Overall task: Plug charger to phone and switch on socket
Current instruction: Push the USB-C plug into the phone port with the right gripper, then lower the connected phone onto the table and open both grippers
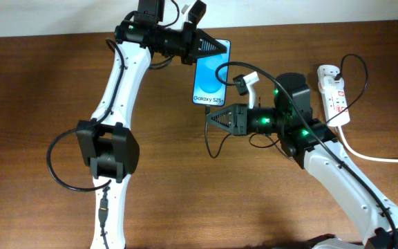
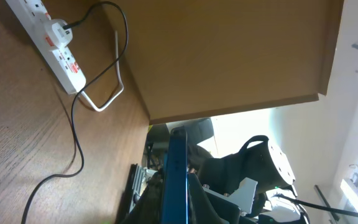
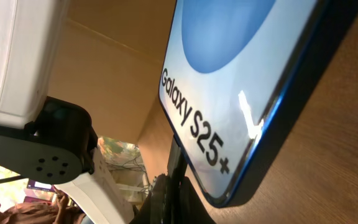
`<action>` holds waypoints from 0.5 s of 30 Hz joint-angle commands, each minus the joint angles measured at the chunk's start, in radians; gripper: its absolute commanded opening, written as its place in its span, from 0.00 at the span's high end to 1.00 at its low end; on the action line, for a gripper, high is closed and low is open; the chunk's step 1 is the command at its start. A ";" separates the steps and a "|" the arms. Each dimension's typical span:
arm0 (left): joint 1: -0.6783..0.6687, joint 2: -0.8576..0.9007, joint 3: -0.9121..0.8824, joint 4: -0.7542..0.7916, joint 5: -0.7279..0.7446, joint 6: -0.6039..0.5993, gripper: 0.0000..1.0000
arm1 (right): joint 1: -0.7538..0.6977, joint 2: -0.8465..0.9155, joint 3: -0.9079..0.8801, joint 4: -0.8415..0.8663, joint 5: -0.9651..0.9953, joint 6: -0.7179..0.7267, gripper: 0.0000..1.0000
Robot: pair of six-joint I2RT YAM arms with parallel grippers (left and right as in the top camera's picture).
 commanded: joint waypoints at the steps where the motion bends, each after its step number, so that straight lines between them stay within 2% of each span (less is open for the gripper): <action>1: -0.039 -0.004 0.010 -0.023 0.084 0.057 1.00 | -0.054 0.001 0.029 0.050 0.132 -0.013 0.96; 12: -0.039 -0.004 0.010 -0.048 0.084 0.056 1.00 | -0.086 0.001 0.029 0.057 0.130 0.005 0.96; 13: -0.036 -0.004 0.010 -0.047 0.083 0.056 1.00 | -0.085 0.001 0.029 0.056 0.126 0.005 0.92; 15: -0.023 -0.004 0.010 -0.047 0.067 0.057 1.00 | -0.085 0.001 0.029 0.053 0.118 0.005 0.71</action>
